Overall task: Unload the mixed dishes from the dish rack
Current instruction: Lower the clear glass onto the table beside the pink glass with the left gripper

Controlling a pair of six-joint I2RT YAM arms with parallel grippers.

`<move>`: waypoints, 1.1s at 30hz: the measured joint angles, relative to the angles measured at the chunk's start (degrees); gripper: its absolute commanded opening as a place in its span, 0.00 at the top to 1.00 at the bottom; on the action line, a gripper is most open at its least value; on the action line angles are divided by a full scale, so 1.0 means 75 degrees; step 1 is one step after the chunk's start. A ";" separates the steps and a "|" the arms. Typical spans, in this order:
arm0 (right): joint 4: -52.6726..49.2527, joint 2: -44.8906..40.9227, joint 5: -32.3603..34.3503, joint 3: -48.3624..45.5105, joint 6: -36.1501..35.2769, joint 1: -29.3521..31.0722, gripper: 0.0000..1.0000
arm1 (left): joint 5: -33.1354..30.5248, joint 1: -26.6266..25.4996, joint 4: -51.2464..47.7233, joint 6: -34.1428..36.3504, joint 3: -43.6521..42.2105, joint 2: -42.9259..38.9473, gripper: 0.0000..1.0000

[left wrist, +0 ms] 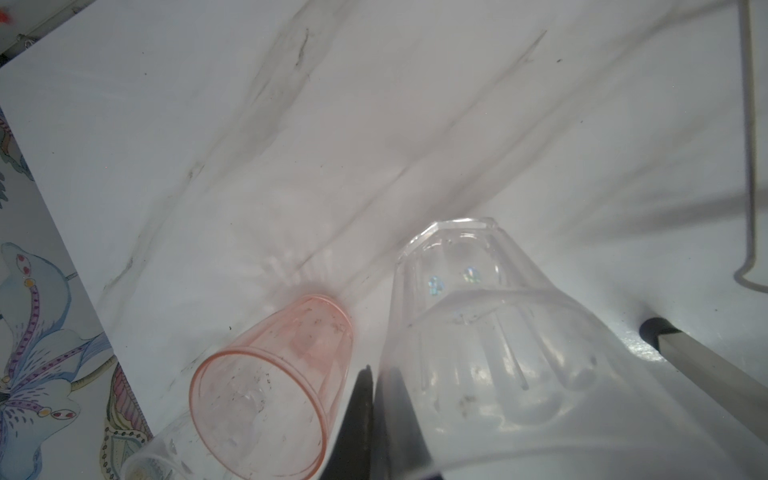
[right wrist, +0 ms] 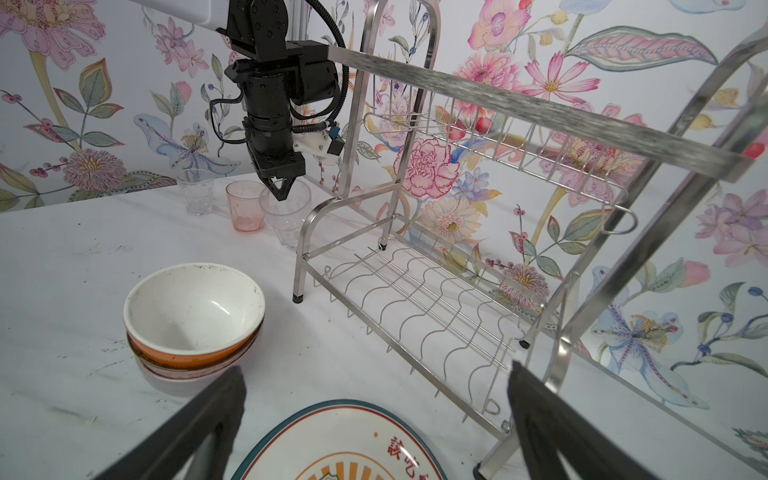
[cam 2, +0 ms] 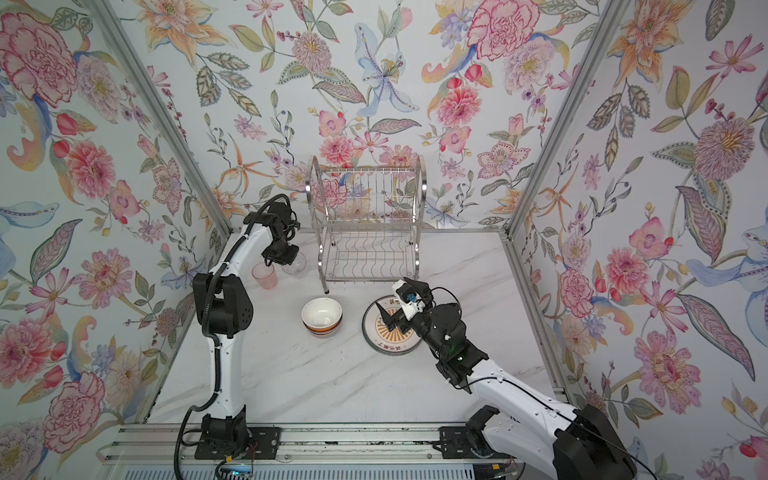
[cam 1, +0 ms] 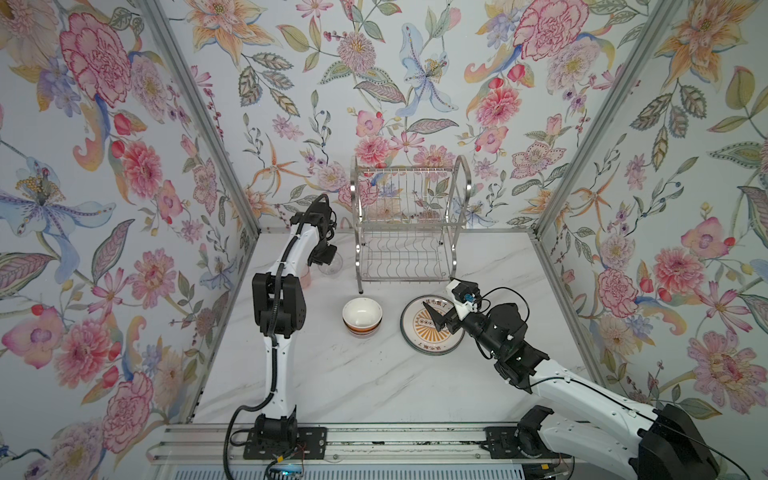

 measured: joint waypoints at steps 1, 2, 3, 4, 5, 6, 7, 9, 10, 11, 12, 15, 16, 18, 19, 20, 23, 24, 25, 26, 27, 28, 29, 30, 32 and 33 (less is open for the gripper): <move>0.0000 -0.0012 0.0017 -0.0026 0.0009 0.0000 0.01 | 0.0000 0.0000 0.0009 0.0000 -0.0015 0.0000 1.00; 0.0003 -0.0015 0.0017 -0.0041 0.0032 0.0000 0.01 | 0.0000 0.0000 0.0012 0.0000 -0.0023 0.0000 1.00; -0.0003 -0.0015 0.0017 -0.0047 0.0047 0.0000 0.01 | -0.0003 0.0000 0.0017 0.0003 -0.0023 0.0000 1.00; -0.0006 -0.0015 0.0017 -0.0047 0.0061 0.0000 0.01 | -0.0003 0.0000 0.0026 0.0003 -0.0023 0.0000 1.00; -0.0003 -0.0015 0.0017 -0.0047 0.0079 0.0000 0.01 | -0.0003 0.0000 0.0029 0.0006 -0.0023 0.0000 1.00; -0.0003 -0.0015 0.0017 -0.0047 0.0093 0.0000 0.01 | -0.0003 0.0000 0.0029 0.0009 -0.0023 0.0000 1.00; -0.0006 -0.0012 0.0017 -0.0047 0.0119 0.0000 0.01 | 0.0000 0.0000 0.0032 0.0017 -0.0023 0.0000 0.99; 0.0000 -0.0012 0.0020 -0.0047 0.0143 0.0000 0.01 | 0.0000 0.0000 0.0029 0.0064 -0.0029 0.0000 0.96; -0.0003 -0.0012 0.0020 -0.0047 0.0146 0.0000 0.01 | 0.0000 0.0000 0.0032 0.0076 -0.0038 0.0000 0.95; -0.0003 -0.0012 0.0032 -0.0047 0.0146 0.0000 0.01 | -0.0003 0.0000 0.0035 0.0099 -0.0041 0.0003 0.94; -0.0003 -0.0015 0.0047 -0.0047 0.0149 0.0000 0.01 | -0.0003 0.0000 0.0032 0.0119 -0.0044 0.0006 0.93; -0.0020 -0.0023 0.0052 -0.0047 0.0149 0.0000 0.01 | -0.0012 0.0000 0.0047 0.0152 -0.0041 0.0058 0.90; -0.0047 -0.0038 0.0052 -0.0047 0.0149 0.0000 0.01 | -0.0015 0.0000 0.0050 0.0160 -0.0035 0.0090 0.89; -0.0093 -0.0055 0.0050 -0.0047 0.0146 0.0000 0.01 | -0.0012 0.0000 0.0050 0.0187 -0.0035 0.0146 0.87; -0.0119 -0.0064 0.0050 -0.0047 0.0146 0.0000 0.01 | -0.0006 0.0000 0.0052 0.0192 -0.0035 0.0175 0.86; -0.0143 -0.0067 0.0050 -0.0047 0.0149 0.0000 0.01 | -0.0006 0.0000 0.0052 0.0210 -0.0035 0.0189 0.85; -0.0152 -0.0067 0.0050 -0.0047 0.0178 0.0000 0.01 | -0.0009 0.0000 0.0055 0.0242 -0.0032 0.0216 0.83; -0.0149 -0.0067 0.0050 -0.0047 0.0204 0.0000 0.01 | -0.0009 0.0000 0.0055 0.0245 -0.0032 0.0224 0.82; -0.0149 -0.0067 0.0050 -0.0047 0.0216 0.0000 0.01 | -0.0009 0.0000 0.0052 0.0265 -0.0020 0.0236 0.80; -0.0149 -0.0067 0.0052 -0.0047 0.0239 0.0000 0.01 | -0.0012 0.0000 0.0058 0.0280 -0.0017 0.0245 0.76; -0.0149 -0.0067 0.0052 -0.0047 0.0259 0.0000 0.01 | -0.0017 0.0000 0.0052 0.0315 -0.0009 0.0248 0.72; -0.0149 -0.0067 0.0052 -0.0047 0.0265 0.0003 0.01 | -0.0035 0.0000 0.0055 0.0350 0.0009 0.0254 0.67; -0.0149 -0.0067 0.0055 -0.0047 0.0265 0.0003 0.01 | -0.0038 0.0000 0.0055 0.0353 0.0044 0.0256 0.62; -0.0149 -0.0067 0.0067 -0.0047 0.0265 0.0003 0.01 | -0.0035 0.0000 0.0052 0.0350 0.0102 0.0256 0.58; -0.0149 -0.0067 0.0076 -0.0044 0.0265 0.0003 0.01 | -0.0041 0.0000 0.0047 0.0353 0.0309 0.0259 0.48; -0.0149 -0.0067 0.0076 -0.0047 0.0268 0.0003 0.01 | -0.0055 0.0000 0.0047 0.0344 0.0434 0.0259 0.43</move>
